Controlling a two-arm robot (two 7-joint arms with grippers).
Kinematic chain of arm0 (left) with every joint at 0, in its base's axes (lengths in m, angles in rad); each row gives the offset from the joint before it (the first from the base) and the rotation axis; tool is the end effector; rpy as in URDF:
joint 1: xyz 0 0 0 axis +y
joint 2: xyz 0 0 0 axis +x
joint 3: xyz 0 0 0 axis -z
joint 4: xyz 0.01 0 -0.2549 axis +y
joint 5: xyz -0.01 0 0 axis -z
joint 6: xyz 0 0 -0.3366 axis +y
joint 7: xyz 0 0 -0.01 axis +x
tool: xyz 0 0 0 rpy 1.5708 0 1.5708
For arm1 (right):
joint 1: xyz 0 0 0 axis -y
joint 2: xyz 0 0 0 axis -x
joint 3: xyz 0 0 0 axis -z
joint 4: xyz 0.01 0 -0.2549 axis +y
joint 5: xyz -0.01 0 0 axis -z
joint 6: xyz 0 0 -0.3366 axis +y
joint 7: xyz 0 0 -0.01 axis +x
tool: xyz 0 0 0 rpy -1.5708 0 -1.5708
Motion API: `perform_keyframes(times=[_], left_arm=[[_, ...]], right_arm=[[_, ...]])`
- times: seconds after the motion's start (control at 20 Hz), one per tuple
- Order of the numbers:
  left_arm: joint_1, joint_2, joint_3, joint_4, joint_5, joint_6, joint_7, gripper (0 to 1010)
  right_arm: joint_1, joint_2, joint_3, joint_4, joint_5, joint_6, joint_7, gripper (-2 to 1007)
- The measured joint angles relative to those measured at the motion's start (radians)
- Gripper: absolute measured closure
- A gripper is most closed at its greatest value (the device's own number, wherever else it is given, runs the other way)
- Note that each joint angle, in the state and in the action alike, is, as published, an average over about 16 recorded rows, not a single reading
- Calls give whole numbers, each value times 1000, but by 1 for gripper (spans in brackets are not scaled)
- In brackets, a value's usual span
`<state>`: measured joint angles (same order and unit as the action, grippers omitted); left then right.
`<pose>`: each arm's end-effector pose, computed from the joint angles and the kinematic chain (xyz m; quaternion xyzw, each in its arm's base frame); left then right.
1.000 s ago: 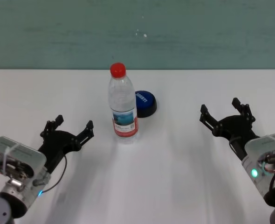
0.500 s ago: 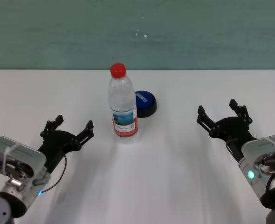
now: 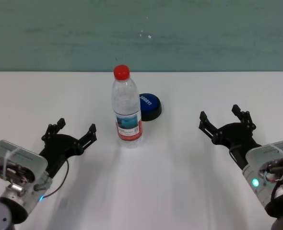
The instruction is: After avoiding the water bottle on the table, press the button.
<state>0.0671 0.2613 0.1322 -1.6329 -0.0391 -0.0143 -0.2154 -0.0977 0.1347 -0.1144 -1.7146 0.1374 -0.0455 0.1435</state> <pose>0.3361 0.0174 -0.2703 0.0857 -0.0620 0.5639 0.8191 0.3291 0.0112 -0.2515 0.0321 -0.0215 -0.6031 0.7968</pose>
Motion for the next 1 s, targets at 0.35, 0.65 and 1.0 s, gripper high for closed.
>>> perform_keyframes(times=[0.35, 0.65, 1.0], left_arm=[[0, 0, 0, 0, 0, 0, 0, 6], [0, 0, 0, 0, 0, 0, 0, 6], [0, 0, 0, 0, 0, 0, 0, 6]], right_arm=[[-3, -4, -7, 8, -2, -5, -1, 2], [-5, -5, -11, 14, -4, -10, 0, 2], [-7, -3, -13, 16, -4, -13, 3, 2]])
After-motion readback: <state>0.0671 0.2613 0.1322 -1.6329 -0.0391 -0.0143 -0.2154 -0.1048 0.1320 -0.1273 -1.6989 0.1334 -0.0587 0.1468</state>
